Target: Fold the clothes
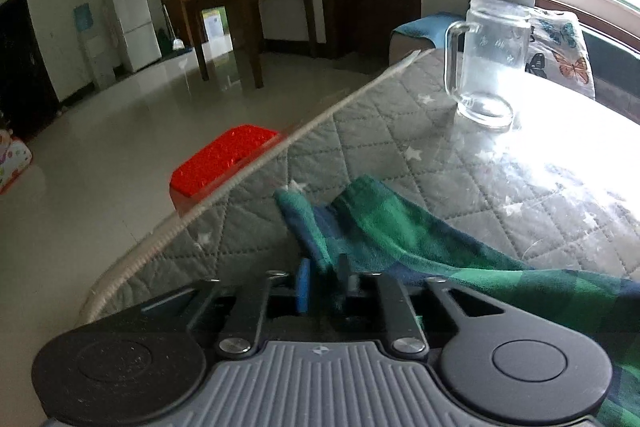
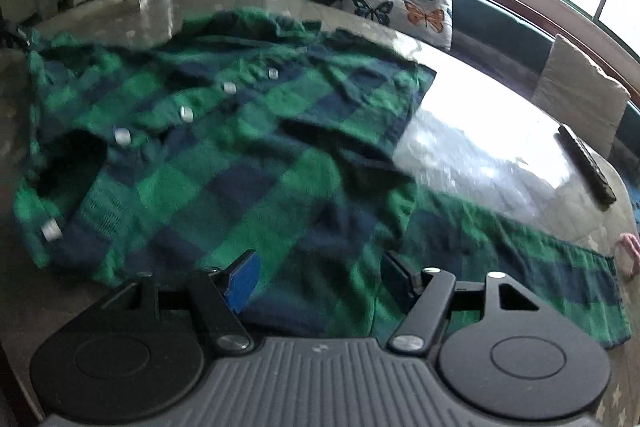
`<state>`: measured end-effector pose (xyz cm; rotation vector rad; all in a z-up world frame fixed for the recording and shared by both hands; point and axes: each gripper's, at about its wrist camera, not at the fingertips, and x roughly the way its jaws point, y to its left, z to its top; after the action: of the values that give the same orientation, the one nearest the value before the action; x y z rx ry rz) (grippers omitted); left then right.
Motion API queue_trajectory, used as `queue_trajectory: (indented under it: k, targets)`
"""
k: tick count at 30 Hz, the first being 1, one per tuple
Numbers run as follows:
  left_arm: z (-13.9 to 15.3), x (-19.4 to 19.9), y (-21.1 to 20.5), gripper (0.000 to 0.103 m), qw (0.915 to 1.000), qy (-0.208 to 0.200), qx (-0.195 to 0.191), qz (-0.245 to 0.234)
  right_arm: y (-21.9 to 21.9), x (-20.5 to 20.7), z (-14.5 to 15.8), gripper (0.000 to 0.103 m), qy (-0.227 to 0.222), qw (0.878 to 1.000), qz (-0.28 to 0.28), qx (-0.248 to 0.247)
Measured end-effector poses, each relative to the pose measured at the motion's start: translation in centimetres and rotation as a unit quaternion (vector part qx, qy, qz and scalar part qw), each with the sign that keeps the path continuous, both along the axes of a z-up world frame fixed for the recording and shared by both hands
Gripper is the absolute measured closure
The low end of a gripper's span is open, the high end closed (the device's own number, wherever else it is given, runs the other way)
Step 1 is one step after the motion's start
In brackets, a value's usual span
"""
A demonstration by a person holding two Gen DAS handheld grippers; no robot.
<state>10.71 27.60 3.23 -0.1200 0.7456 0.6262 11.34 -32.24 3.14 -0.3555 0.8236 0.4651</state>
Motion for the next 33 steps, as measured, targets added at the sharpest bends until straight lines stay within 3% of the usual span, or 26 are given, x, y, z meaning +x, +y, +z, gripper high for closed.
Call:
queue_trajectory:
  k: [1, 4, 6, 10, 16, 21, 25, 28, 30, 31, 32, 33]
  targets:
    - [0.5, 0.0, -0.3, 0.054, 1.0000, -0.006, 0.007, -0.003, -0.1, 0.4, 0.5, 0.035, -0.004, 1.000, -0.001, 0.006]
    - [2.0, 0.1, -1.5, 0.046, 0.9994, -0.021, 0.020, -0.017, 0.4, 1.9, 1.4, 0.035, -0.019, 1.000, -0.006, 0.019]
    - [2.9, 0.3, -2.4, 0.044, 0.9988, -0.031, 0.022, -0.030, 0.6, 2.9, 1.6, 0.035, -0.028, 0.999, -0.010, 0.019]
    - [3.8, 1.7, -6.0, 0.044, 0.9937, -0.047, -0.010, -0.101, 1.3, 5.4, 1.8, 0.034, -0.044, 0.998, -0.027, 0.026]
    - [3.3, 6.0, -13.6, 0.043, 0.9694, -0.045, -0.062, -0.233, 2.3, 8.4, 1.1, 0.034, -0.042, 0.998, -0.036, 0.039]
    - [2.3, 10.4, -19.9, 0.038, 0.9454, -0.027, -0.076, -0.316, 3.2, 10.2, 0.0, 0.034, -0.037, 0.998, -0.035, 0.042]
    - [1.4, 13.9, -23.3, 0.038, 0.9360, -0.012, -0.077, -0.343, 3.3, 11.5, -0.6, 0.034, -0.033, 0.998, -0.037, 0.045]
    - [0.7, 16.2, -24.3, 0.038, 0.9355, -0.003, -0.072, -0.346, 3.6, 12.1, -1.0, 0.034, -0.029, 0.998, -0.038, 0.045]
    - [0.3, 17.3, -24.8, 0.040, 0.9345, -0.003, -0.075, -0.348, 3.6, 12.5, -1.2, 0.034, -0.030, 0.998, -0.038, 0.045]
    - [0.1, 17.8, -25.0, 0.046, 0.9339, -0.004, -0.078, -0.349, 3.6, 12.6, -1.2, 0.034, -0.030, 0.998, -0.038, 0.046]
    - [-0.1, 18.2, -25.2, 0.054, 0.9328, -0.003, -0.081, -0.351, 3.6, 12.8, -1.3, 0.034, -0.030, 0.998, -0.038, 0.047]
    - [-0.2, 18.6, -25.4, 0.072, 0.9317, -0.003, -0.084, -0.353, 3.6, 13.1, -1.3, 0.034, -0.030, 0.998, -0.039, 0.048]
